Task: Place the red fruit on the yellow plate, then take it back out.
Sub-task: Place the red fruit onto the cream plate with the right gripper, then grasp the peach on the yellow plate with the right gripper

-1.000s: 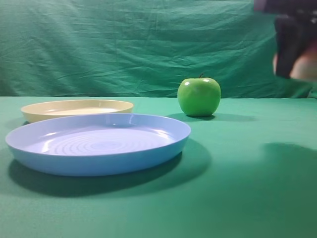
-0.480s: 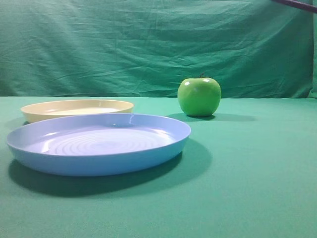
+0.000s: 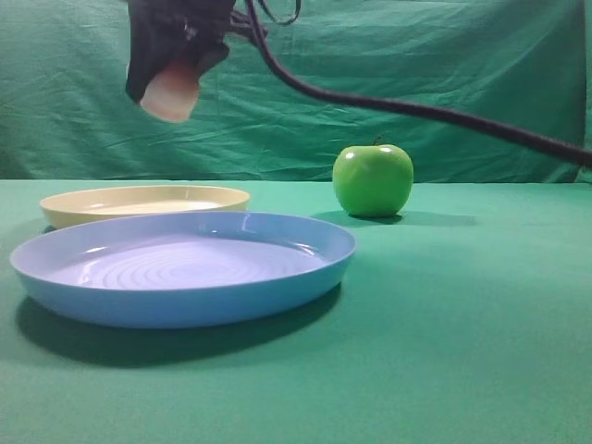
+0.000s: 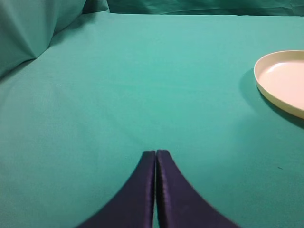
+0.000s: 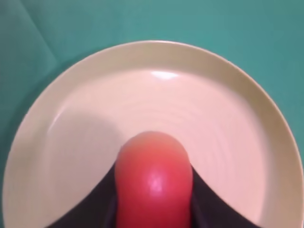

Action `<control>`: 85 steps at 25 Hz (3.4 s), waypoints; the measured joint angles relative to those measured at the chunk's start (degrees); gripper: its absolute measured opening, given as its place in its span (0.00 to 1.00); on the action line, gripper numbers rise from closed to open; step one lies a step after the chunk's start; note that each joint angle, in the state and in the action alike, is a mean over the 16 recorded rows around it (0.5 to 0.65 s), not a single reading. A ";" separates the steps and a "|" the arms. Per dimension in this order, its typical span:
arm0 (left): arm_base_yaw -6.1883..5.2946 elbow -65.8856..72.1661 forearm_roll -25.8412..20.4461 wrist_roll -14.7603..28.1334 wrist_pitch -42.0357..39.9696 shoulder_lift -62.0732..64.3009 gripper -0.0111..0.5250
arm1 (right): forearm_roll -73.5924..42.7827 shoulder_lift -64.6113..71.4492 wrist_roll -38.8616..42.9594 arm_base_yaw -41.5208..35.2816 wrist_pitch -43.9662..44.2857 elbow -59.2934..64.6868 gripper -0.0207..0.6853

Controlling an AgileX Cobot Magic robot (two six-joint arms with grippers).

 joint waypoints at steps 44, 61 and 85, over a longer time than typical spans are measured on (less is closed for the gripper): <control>0.00 0.00 0.00 0.00 0.00 0.00 0.02 | -2.41 -53.78 19.22 -10.18 19.41 28.74 0.03; 0.00 0.00 0.00 0.00 0.00 0.00 0.02 | -10.20 -85.01 26.33 -21.91 9.06 55.96 0.03; 0.00 0.00 0.00 0.00 0.00 0.00 0.02 | -12.06 -131.72 26.87 -42.80 -11.49 101.50 0.03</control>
